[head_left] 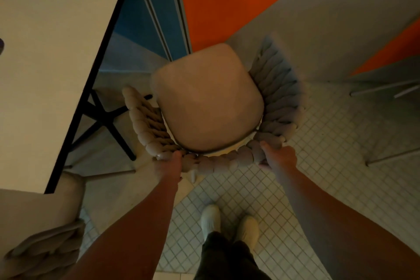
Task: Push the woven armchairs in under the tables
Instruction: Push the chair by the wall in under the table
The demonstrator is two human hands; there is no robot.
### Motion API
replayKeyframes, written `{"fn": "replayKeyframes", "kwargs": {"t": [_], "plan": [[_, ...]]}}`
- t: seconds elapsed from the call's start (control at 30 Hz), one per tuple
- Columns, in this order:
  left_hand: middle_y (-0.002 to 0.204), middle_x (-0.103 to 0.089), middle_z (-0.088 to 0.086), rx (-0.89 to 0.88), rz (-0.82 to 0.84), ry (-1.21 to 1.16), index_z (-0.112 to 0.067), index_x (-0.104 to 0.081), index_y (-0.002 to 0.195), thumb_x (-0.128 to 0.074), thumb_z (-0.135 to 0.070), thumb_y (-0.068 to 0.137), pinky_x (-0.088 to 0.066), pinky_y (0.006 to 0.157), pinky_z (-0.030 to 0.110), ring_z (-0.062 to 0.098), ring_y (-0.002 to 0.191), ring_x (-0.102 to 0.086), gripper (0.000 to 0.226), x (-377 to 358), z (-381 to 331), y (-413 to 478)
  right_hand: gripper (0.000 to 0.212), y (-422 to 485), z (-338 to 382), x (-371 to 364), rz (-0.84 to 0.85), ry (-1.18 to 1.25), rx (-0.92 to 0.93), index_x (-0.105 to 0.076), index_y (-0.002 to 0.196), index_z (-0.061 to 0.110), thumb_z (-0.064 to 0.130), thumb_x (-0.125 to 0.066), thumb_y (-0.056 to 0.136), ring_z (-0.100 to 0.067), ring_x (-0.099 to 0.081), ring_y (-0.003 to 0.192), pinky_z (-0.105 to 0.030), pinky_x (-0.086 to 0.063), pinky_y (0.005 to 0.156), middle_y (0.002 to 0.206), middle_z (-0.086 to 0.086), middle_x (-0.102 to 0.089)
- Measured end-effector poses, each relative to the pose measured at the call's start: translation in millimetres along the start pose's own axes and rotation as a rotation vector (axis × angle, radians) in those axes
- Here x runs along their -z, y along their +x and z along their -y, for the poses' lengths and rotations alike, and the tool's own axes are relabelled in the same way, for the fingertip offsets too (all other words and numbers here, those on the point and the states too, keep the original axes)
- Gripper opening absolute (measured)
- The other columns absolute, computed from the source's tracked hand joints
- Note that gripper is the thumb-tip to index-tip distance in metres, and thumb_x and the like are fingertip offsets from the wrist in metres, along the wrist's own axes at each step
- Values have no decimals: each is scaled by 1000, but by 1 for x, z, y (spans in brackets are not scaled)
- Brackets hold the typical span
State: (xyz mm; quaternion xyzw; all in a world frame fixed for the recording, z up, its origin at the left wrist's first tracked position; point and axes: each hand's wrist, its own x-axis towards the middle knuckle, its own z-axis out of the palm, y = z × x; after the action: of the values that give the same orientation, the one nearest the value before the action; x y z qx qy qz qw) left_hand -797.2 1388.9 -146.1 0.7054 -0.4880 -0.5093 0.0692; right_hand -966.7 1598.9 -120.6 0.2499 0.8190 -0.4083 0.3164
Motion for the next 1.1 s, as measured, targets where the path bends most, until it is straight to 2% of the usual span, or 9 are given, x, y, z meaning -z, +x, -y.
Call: {"fn": "replayKeyframes", "kwargs": {"t": [0.13, 0.23, 0.33, 0.43, 0.53, 0.63, 0.83, 0.93, 1.1], "plan": [[158, -36, 20, -482, -63, 523, -5, -23, 153, -74, -41, 87, -47, 107, 50, 37, 142, -41, 91, 34, -9, -18, 35, -37, -7, 24, -9, -545, 368, -59, 78, 6, 38, -61, 92, -21, -60, 60, -29, -46, 48, 70, -6, -59], [148, -45, 8, -854, 139, 938, -12, -45, 140, -58, -46, 93, -42, 109, 45, 29, 137, -43, 60, 57, -14, -18, 25, -66, -5, 33, 77, -844, 629, -68, 107, 11, 30, -57, 96, -28, -65, 86, -36, -54, 65, 96, -10, -66], [149, -48, -2, -1009, 407, 1253, -23, -49, 142, -41, -67, 88, -34, 115, 45, 21, 141, -39, 71, 75, -22, -9, 44, -82, 3, 31, 186, -1021, 739, -53, 136, 16, 32, -59, 96, -26, -64, 101, -40, -57, 79, 121, -8, -64], [158, -37, -9, -1020, 469, 1390, -31, -37, 153, -49, -70, 90, -20, 122, 51, 16, 149, -28, 76, 81, -33, -7, 54, -80, 9, 24, 267, -1136, 807, -48, 141, 16, 32, -66, 92, -27, -55, 121, -43, -53, 92, 143, -7, -49], [163, -31, -7, -948, 492, 1477, -32, -30, 156, -46, -81, 80, -19, 122, 54, 17, 151, -25, 92, 76, -41, -8, 62, -70, 12, 18, 312, -1235, 824, -45, 143, 14, 31, -71, 89, -30, -47, 132, -44, -50, 98, 150, -8, -39], [160, -35, -6, -921, 474, 1599, -33, -34, 154, -27, -97, 57, -24, 118, 52, 21, 149, -27, 116, 61, -45, -12, 67, -55, 16, 18, 360, -1308, 859, -43, 144, 13, 26, -74, 86, -31, -45, 131, -42, -49, 98, 149, -11, -37], [162, -33, -12, -924, 457, 1694, -42, -28, 155, -9, -111, 39, -15, 119, 50, 22, 151, -22, 137, 20, -40, -26, 63, -2, 39, 22, 523, -1521, 1068, -46, 134, 11, 28, -76, 82, -30, -50, 122, -40, -43, 95, 136, -11, -49], [163, -29, -14, -857, 410, 1697, -45, -24, 156, -16, -108, 47, -18, 114, 53, 19, 150, -24, 126, 3, -44, -35, 59, 28, 49, 25, 578, -1585, 1141, -48, 131, 14, 36, -73, 84, -30, -51, 119, -41, -42, 94, 133, -7, -52], [167, -14, -15, -644, 388, 1802, -53, -1, 155, -21, -102, 63, -13, 112, 67, 29, 151, -19, 106, -21, -54, -60, 69, 71, 54, 27, 644, -1573, 1311, -56, 121, 24, 71, -65, 72, -28, -63, 102, -39, -52, 83, 115, -1, -66]]}}
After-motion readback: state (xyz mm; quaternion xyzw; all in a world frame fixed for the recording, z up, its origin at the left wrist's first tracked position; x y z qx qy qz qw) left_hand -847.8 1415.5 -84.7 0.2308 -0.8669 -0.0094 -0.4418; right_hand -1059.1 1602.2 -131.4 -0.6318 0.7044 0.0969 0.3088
